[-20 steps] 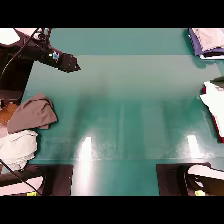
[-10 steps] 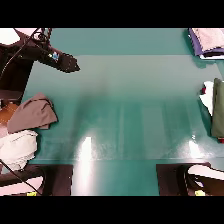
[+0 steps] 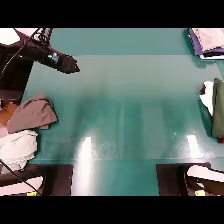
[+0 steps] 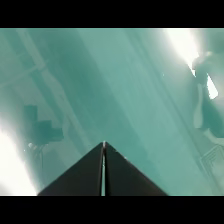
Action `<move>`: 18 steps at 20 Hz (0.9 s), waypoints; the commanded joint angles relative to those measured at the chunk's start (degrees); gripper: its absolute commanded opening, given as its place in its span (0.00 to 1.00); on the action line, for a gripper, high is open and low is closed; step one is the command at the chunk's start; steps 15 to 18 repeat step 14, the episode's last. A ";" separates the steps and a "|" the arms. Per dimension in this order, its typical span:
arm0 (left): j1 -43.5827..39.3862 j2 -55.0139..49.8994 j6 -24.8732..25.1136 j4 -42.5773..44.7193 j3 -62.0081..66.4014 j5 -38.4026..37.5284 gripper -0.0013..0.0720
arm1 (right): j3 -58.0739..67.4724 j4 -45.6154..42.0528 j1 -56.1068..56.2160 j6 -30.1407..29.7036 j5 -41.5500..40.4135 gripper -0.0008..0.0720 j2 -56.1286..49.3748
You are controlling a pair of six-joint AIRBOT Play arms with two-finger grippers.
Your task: Fold the shirts.
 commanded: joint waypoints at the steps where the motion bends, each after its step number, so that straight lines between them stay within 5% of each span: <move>1: -0.02 0.00 -0.33 -0.07 0.00 0.33 0.05 | 0.07 11.61 10.03 0.17 0.42 0.52 0.02; 3: -0.02 0.00 -0.33 -0.09 0.00 1.14 0.05 | 0.07 11.56 17.16 0.15 0.39 0.03 0.00; 10: -0.02 0.00 -0.33 -0.07 0.00 2.08 0.05 | 0.07 10.97 37.81 -0.07 -0.90 0.04 0.00; 18: -0.02 0.00 -0.33 -0.07 0.00 2.08 0.05 | 0.07 11.02 42.49 -0.04 -2.21 0.04 0.00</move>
